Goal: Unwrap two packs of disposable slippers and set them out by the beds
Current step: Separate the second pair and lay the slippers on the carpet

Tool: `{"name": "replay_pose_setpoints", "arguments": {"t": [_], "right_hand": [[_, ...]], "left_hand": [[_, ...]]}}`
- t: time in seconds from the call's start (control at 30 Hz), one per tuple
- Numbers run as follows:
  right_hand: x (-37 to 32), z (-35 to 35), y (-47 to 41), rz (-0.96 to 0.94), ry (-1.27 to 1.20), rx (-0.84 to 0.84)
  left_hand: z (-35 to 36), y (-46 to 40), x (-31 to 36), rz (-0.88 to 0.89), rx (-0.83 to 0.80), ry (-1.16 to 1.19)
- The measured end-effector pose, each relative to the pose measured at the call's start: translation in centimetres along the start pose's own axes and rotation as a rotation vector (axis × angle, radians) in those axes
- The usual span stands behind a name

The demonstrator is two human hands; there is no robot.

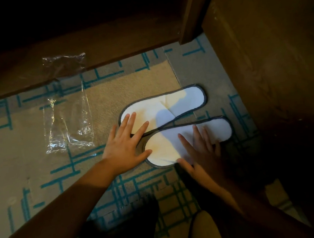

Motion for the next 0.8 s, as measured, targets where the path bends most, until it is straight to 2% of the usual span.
{"name": "replay_pose_setpoints", "arguments": {"t": [0.07,0.13,0.3,0.43,0.57,0.67,0.8], "right_hand": [[0.1,0.9,-0.5,0.048,-0.013,-0.120],[-0.1,1.2,-0.7,0.024,0.034,-0.161],[-0.9,1.3,-1.3,-0.095,0.134,-0.098],[-1.0,1.4,-2.1,-0.150,0.188,-0.211],[-1.5,0.9,-2.6,-0.222,0.217,-0.203],[-1.6,1.1,-2.8,-0.268,0.221,-0.259],[-1.8,0.6,-2.9,-0.258,0.202,-0.271]], "left_hand": [[0.5,0.0,-0.2,-0.045,-0.015,0.027],[1.0,-0.2,-0.3,-0.057,-0.044,0.054],[1.2,-1.1,-0.2,-0.032,-0.068,0.040],[1.3,-1.2,-0.1,-0.013,-0.058,0.019],[1.5,-0.9,0.0,-0.007,-0.068,0.003],[1.4,-1.0,0.1,0.001,-0.081,-0.015],[1.2,-0.8,0.0,-0.005,-0.086,-0.025]]}}
Point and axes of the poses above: each hand's wrist, its own y-axis away from the middle knuckle, its own z-axis out of the palm, x = y × z, the point moved 6 cm from there along -y, towards the middle knuckle, and after that the axes turned 3 degrees about -y, right-handed, at the moved point
